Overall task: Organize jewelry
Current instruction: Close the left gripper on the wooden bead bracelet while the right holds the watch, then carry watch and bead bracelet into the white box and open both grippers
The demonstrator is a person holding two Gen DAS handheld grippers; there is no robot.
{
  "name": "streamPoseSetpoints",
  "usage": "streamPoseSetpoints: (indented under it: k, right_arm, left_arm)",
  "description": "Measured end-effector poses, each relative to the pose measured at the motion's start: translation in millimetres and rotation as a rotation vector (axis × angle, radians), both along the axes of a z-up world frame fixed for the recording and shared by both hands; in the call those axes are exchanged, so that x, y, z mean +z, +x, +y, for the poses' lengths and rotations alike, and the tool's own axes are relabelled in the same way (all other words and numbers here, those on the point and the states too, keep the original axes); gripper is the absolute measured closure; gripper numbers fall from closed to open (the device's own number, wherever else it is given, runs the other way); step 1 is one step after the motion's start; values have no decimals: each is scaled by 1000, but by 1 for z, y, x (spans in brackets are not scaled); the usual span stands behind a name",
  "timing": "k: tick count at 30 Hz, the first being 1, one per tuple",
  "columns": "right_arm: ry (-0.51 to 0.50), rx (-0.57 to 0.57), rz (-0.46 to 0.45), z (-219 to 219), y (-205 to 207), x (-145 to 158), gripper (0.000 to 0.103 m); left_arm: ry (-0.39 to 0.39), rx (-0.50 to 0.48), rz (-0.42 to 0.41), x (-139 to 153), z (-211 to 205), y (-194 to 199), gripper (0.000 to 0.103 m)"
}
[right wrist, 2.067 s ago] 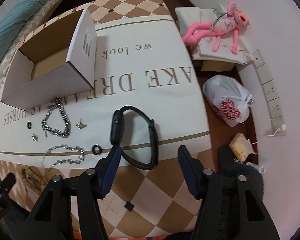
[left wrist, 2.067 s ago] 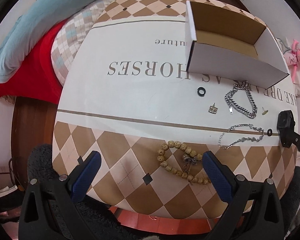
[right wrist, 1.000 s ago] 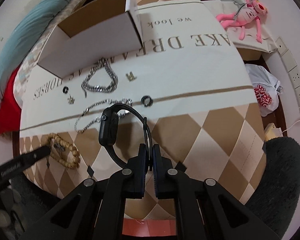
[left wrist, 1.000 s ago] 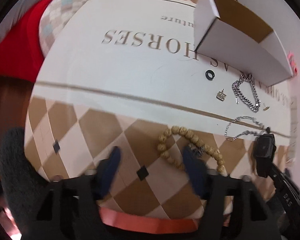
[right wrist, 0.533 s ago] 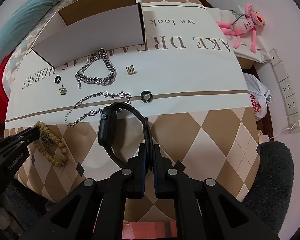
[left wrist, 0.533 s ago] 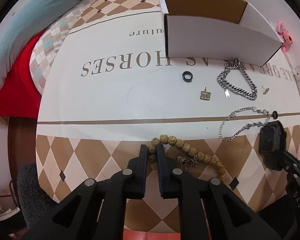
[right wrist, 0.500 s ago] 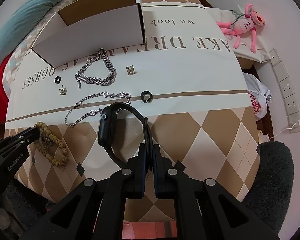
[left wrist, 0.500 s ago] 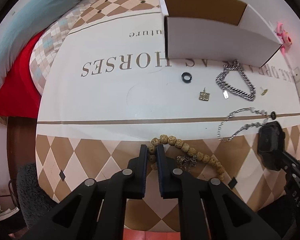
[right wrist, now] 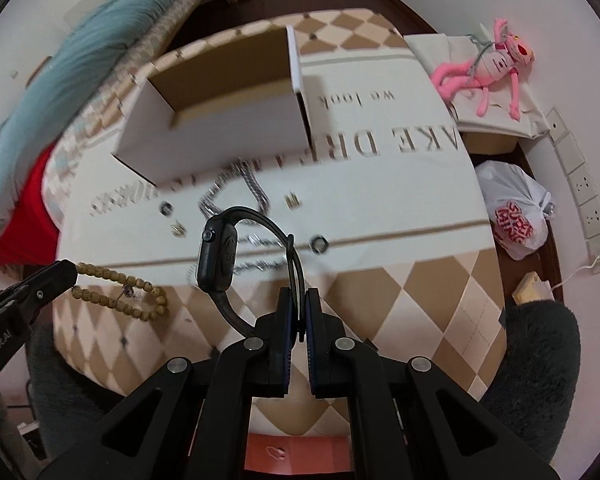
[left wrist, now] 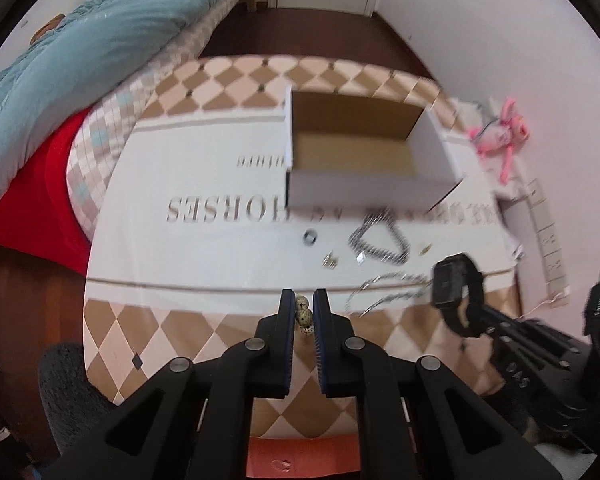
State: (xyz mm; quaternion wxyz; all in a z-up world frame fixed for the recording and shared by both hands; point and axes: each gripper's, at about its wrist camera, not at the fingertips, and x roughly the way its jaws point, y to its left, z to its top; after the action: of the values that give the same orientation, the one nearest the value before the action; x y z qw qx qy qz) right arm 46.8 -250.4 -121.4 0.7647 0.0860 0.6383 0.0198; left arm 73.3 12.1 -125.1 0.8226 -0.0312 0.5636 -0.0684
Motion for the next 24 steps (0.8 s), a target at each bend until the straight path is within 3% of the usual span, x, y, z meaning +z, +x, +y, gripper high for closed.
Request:
streamPoseSetpoints:
  k: [6, 12, 18, 24]
  right_arm:
    - [77, 0, -70, 0, 35, 43, 97]
    - [56, 32, -158, 8, 98, 69, 97]
    - [41, 55, -101, 18, 158, 46, 97]
    - [3, 75, -24, 27, 187, 12, 95]
  left_arm:
    - [-92, -25, -83, 58, -10, 28, 97]
    - [-114, -58, -135, 86, -18, 85, 97]
    - [-101, -101, -83, 61, -27, 144, 96]
    - [-94, -64, -9, 30, -21, 174, 94]
